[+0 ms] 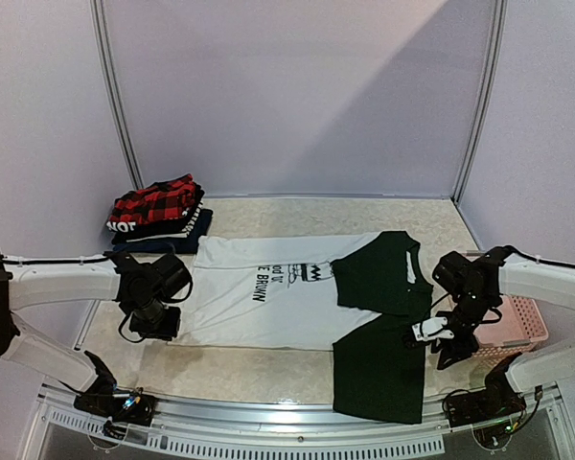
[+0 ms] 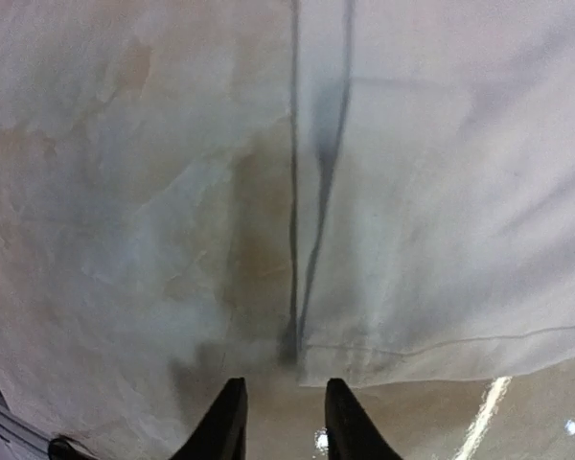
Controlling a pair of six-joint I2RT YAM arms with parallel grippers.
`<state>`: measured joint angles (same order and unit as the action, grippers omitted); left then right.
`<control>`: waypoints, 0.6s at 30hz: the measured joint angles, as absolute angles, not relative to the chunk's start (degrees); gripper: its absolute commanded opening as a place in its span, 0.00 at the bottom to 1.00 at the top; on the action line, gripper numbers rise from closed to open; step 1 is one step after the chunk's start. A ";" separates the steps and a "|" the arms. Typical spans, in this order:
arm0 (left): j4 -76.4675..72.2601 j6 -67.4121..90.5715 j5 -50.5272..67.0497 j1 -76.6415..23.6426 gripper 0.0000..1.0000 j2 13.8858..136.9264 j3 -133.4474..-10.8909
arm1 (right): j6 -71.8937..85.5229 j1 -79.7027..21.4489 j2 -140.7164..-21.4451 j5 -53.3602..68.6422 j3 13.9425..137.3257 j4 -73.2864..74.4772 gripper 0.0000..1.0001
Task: Fold and stack the mixed laundry pile
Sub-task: Adjust the 1/3-folded T-shirt at the center of the board.
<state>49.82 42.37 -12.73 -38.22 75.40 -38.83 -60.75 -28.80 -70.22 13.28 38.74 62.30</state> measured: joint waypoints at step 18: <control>53.34 31.70 -31.42 -49.04 0.56 68.38 -53.98 | -63.51 -69.41 -68.82 13.80 36.58 60.95 0.39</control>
<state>53.34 31.70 -31.42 -49.04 68.38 -53.98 -63.51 -69.41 -68.82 13.80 36.58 60.95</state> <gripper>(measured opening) 0.563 0.391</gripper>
